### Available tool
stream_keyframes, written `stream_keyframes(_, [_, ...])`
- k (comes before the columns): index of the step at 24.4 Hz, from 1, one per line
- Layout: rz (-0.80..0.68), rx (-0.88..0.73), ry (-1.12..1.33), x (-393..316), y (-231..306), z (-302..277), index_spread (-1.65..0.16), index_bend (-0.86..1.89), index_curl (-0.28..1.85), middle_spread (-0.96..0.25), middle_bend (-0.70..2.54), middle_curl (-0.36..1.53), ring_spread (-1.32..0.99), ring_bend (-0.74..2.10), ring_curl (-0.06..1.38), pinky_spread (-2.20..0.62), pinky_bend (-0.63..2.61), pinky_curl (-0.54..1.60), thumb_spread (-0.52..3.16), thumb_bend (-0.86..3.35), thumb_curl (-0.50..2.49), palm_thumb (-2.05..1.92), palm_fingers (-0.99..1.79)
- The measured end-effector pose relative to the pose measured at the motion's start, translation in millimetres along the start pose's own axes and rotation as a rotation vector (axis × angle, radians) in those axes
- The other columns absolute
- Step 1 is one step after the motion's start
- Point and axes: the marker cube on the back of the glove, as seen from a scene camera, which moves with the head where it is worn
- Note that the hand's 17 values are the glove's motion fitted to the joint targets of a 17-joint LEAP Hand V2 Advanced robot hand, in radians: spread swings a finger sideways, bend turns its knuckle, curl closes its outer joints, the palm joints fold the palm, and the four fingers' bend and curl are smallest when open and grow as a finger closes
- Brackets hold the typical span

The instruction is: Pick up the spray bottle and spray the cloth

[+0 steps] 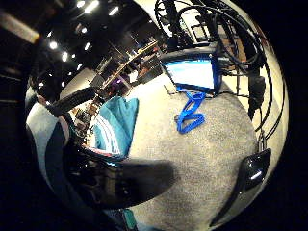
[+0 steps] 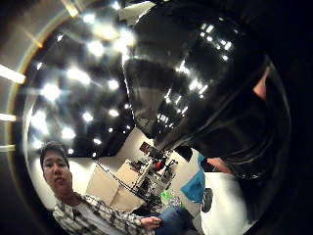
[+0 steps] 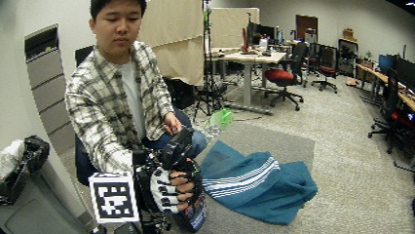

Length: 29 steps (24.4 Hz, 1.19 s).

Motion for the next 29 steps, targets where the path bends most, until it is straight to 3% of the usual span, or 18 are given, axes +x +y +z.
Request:
stream_keyframes(17, [-0.012, -0.034, 0.047, -7, -5, -3, -0.27, 0.27, 0.52, -0.15, 0.53, 0.51, -0.21, 0.57, 0.46, -0.21, 0.49, 0.38, 0.26, -0.03, 0.74, 1.03, 1.34])
stream_keyframes(29, [-0.126, -0.042, 0.110, -48, -23, -18, -0.28, 0.27, 0.55, -0.15, 0.54, 0.52, -0.21, 0.59, 0.47, -0.21, 0.49, 0.39, 0.24, -0.03, 0.77, 1.03, 1.34])
